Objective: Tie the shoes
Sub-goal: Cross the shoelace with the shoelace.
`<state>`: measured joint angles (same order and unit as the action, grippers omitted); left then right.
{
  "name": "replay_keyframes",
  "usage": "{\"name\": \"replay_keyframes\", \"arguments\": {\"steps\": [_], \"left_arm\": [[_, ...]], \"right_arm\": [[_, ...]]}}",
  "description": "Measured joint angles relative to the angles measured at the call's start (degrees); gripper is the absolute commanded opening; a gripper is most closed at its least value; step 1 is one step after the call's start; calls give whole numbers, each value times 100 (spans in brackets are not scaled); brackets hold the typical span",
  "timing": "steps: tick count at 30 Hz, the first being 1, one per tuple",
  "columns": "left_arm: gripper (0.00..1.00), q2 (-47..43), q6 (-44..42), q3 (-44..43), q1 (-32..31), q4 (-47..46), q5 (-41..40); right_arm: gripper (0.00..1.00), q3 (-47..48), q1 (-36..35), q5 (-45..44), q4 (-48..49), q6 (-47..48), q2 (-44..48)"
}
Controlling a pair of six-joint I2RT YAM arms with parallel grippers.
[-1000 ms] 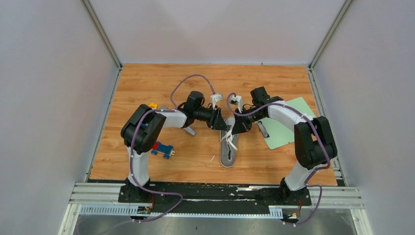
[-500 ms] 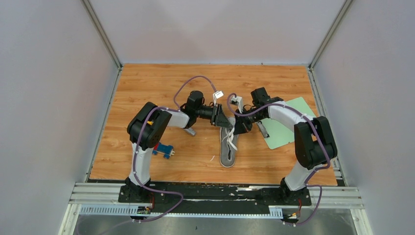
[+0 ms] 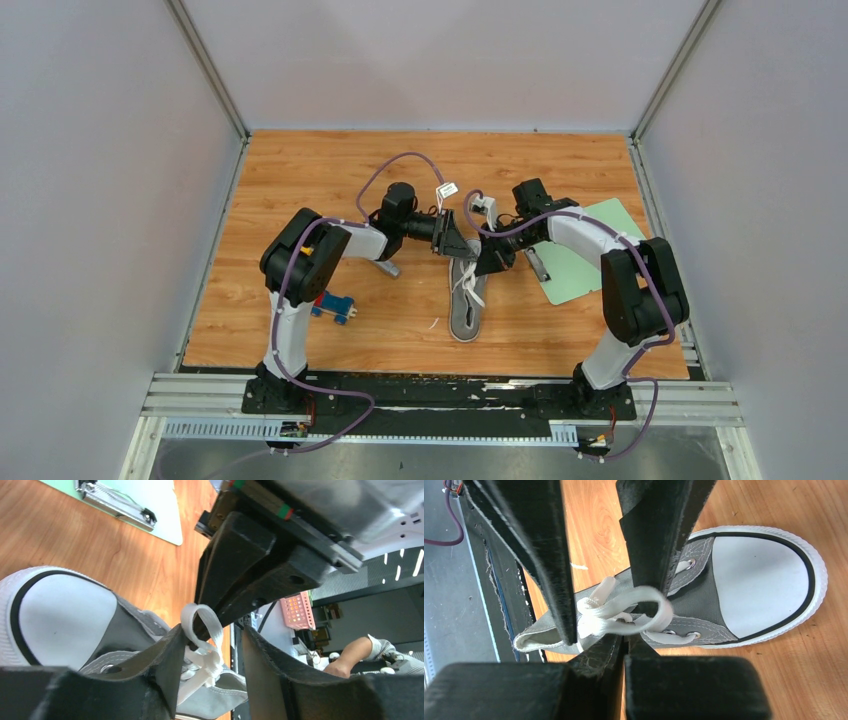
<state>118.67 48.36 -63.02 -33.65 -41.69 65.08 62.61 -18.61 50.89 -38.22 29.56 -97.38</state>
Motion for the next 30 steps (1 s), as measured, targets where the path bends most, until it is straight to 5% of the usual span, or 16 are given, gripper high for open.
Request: {"name": "replay_keyframes", "arguments": {"steps": [8, 30], "left_arm": [[1, 0, -131, 13, 0, -258, 195], [0, -1073, -3331, 205, 297, 3921, -1311]], "right_arm": [[1, -24, 0, -195, 103, -170, 9], [0, -748, 133, -999, 120, -249, 791]]}}
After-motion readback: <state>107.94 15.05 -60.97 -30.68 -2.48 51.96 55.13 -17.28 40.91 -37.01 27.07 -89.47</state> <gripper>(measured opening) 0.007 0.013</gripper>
